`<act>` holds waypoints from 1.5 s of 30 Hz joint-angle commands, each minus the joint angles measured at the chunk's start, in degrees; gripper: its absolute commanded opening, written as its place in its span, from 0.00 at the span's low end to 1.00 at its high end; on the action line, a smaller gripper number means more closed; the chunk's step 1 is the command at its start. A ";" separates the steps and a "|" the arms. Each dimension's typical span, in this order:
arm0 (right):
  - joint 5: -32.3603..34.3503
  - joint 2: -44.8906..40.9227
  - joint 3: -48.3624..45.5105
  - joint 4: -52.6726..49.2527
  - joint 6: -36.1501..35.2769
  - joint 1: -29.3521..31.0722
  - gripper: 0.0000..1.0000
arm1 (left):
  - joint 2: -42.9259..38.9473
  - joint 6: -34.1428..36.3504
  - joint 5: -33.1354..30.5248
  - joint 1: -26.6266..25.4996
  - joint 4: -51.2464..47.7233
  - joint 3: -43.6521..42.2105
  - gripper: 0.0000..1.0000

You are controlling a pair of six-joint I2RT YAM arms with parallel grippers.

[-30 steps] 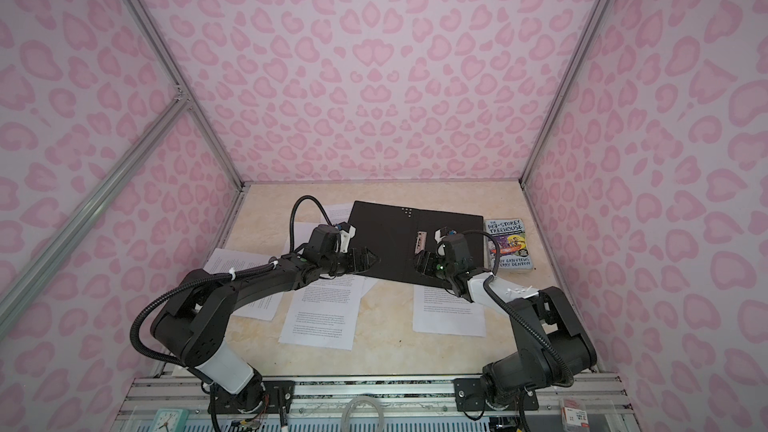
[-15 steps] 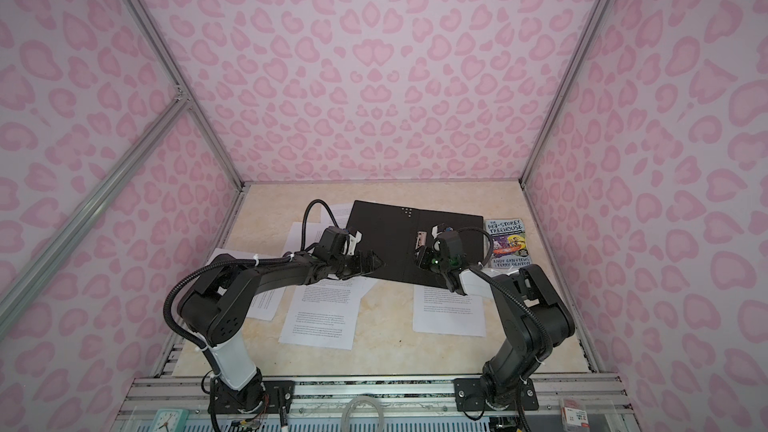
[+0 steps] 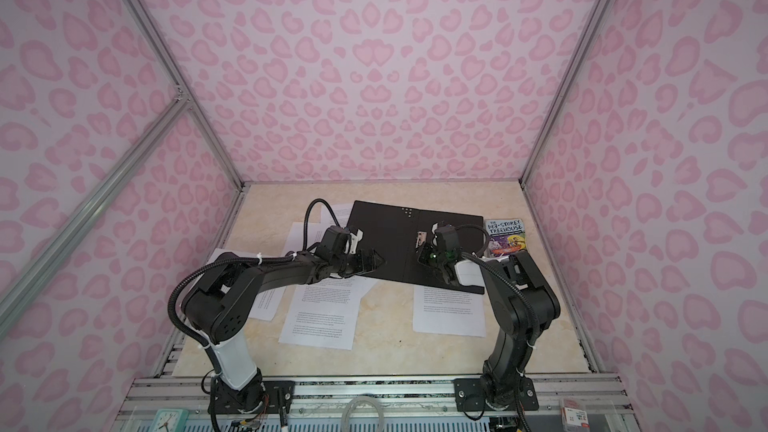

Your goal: Put the files into the folder

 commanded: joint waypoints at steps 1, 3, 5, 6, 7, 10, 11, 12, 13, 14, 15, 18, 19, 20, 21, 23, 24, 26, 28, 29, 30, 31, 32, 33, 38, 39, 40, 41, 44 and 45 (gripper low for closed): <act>0.24 0.88 0.28 -0.26 0.17 -0.09 0.22 | 0.68 -0.59 -2.92 0.10 -6.82 -0.10 0.95; 0.06 1.16 0.38 0.08 0.28 -0.15 0.18 | 0.53 -0.52 -2.93 0.04 -6.80 -0.10 0.95; -0.12 1.34 0.39 0.56 0.48 -0.30 0.16 | 0.55 -0.51 -3.08 0.02 -6.82 -0.14 0.95; -0.14 1.43 0.38 0.79 0.56 -0.29 0.15 | 0.52 -0.51 -3.10 0.09 -6.89 -0.12 0.95; -0.25 1.58 0.53 0.89 0.63 -0.28 0.15 | 0.61 -0.51 -3.06 0.06 -6.86 -0.12 0.95; -0.74 2.30 1.20 0.71 0.73 -0.41 0.11 | 0.72 -0.51 -3.06 0.10 -6.95 -0.03 0.95; -0.65 2.31 1.20 1.00 0.82 -0.40 0.11 | 0.75 -0.51 -3.10 0.02 -6.97 -0.02 0.95; -0.69 2.31 1.19 1.23 0.83 -0.39 0.11 | 0.74 -0.51 -3.06 0.02 -6.95 -0.02 0.94; -0.74 2.31 1.22 1.33 0.83 -0.39 0.11 | 0.72 -0.51 -3.02 0.02 -7.04 -0.03 0.94; -0.74 2.38 1.24 1.25 0.84 -0.48 0.12 | 0.75 -0.51 -3.08 0.04 -7.04 -0.03 0.94; -0.74 2.40 1.41 1.16 0.83 -0.53 0.11 | 0.74 -0.51 -3.15 0.02 -7.04 0.01 0.94; -0.65 2.49 1.46 0.98 0.87 -0.57 0.10 | 0.75 -0.51 -3.19 0.06 -7.15 0.12 0.94; -0.65 2.55 1.44 1.13 0.85 -0.69 0.10 | 0.70 -0.51 -3.19 0.02 -7.20 0.10 0.94; -0.73 2.58 1.42 1.24 0.83 -0.67 0.10 | 0.74 -0.51 -3.27 0.06 -7.22 0.10 0.94; -0.90 2.73 1.44 1.33 0.83 -0.72 0.10 | 0.74 -0.45 -3.28 0.02 -7.22 0.08 0.94; -1.17 2.99 1.58 1.25 0.83 -0.88 0.09 | 0.83 -0.51 -3.28 0.02 -7.30 0.07 0.94; -1.26 3.10 1.62 1.33 0.89 -0.88 0.09 | 0.83 -0.51 -3.28 0.02 -7.30 0.06 0.94; -1.18 3.23 1.49 1.59 0.92 -0.89 0.09 | 0.83 -0.51 -3.43 0.07 -7.43 0.13 0.94; -1.18 3.36 1.47 1.51 0.83 -1.04 0.08 | 0.83 -0.42 -3.63 0.02 -7.50 0.06 0.93; -1.18 3.37 1.42 1.55 0.83 -1.11 0.07 | 0.82 -0.42 -3.70 0.07 -7.60 0.07 0.93; -1.09 3.37 1.41 1.64 0.85 -1.15 0.07 | 0.87 -0.42 -3.80 0.09 -7.66 0.15 0.93; -1.09 3.37 1.33 1.68 0.83 -1.17 0.07 | 0.92 -0.42 -3.81 0.09 -7.78 0.24 0.93; -1.09 3.45 1.29 1.68 0.83 -1.30 0.06 | 0.91 -0.42 -3.87 0.04 -7.83 0.25 0.93; -1.17 3.54 1.25 1.64 0.76 -1.27 0.04 | 0.92 -0.42 -4.02 0.09 -7.87 0.25 0.93; -0.48 3.54 0.70 0.92 -0.49 -1.49 0.00 | 1.01 -0.42 -5.46 0.10 -8.84 0.46 0.93; -0.19 3.46 0.47 0.39 -1.22 -1.60 0.00 | 1.16 -0.34 -5.65 0.10 -9.04 0.54 0.93; 0.56 3.30 0.32 -0.69 -2.10 -1.68 0.00 | 1.32 -0.25 -5.78 0.10 -9.46 0.75 0.93; 1.26 3.13 0.14 -1.43 -2.88 -1.76 0.00 | 1.49 -0.25 -6.06 0.10 -9.93 0.85 0.93; 2.36 3.25 -0.98 -2.63 -5.04 -2.25 0.00 | 1.75 -0.59 -7.03 0.27 -10.33 0.85 0.93; 2.59 3.57 -1.21 -2.91 -5.52 -2.37 0.00 | 1.80 -0.75 -7.35 0.28 -10.46 0.85 0.93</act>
